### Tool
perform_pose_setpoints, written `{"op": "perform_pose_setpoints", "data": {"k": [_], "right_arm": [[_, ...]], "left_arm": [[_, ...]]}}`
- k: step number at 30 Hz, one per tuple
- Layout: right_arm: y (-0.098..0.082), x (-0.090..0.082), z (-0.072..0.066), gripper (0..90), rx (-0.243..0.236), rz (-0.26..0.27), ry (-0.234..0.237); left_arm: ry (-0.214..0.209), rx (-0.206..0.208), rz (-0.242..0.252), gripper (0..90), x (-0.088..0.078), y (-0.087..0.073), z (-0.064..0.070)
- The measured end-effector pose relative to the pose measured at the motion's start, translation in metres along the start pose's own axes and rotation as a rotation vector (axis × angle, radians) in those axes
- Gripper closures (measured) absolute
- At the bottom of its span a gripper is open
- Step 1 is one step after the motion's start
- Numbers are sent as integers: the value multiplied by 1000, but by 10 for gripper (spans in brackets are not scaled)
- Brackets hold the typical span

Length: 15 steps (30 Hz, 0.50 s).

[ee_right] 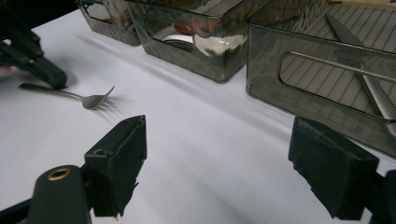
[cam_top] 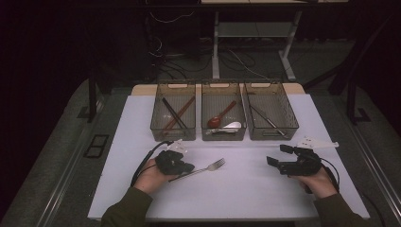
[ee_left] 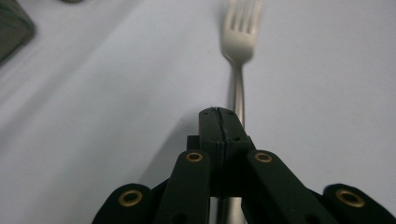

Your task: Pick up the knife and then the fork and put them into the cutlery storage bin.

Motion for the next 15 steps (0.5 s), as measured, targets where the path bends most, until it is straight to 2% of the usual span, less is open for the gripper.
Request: {"op": "perform_pose_setpoints", "data": {"k": [1, 2, 3, 6, 9, 12, 15], "right_arm": [[0, 0, 0, 187, -3, -1, 0], [0, 0, 0, 187, -9, -1, 1], [0, 0, 0, 187, -10, 0, 2], [0, 0, 0, 187, -11, 3, 0], [0, 0, 0, 187, -8, 4, -4], [0, 0, 1, 187, -8, 5, -5], [0, 0, 0, 187, -11, 7, -4]], "left_arm": [[0, 6, -2, 890, 0, -1, 2], [20, 15, 1, 889, -1, 0, 3], [46, 2, 24, 835, -1, 0, 5], [47, -24, 88, 763, -1, 3, 13], [77, 4, 87, 720, 2, 2, 21], [93, -8, 89, 720, 7, 1, 22], [84, 4, 81, 741, 11, 1, 22]]}}
Point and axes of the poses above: each handheld gripper's, and its own axes: x roughly forward along the jaws, y roughly out of its top, z roughly to its right, the point moved 2 cm from there along x, roughly forward along the jaws, and after that the axes turned 2 degrees about -z, right-handed, at the moved point
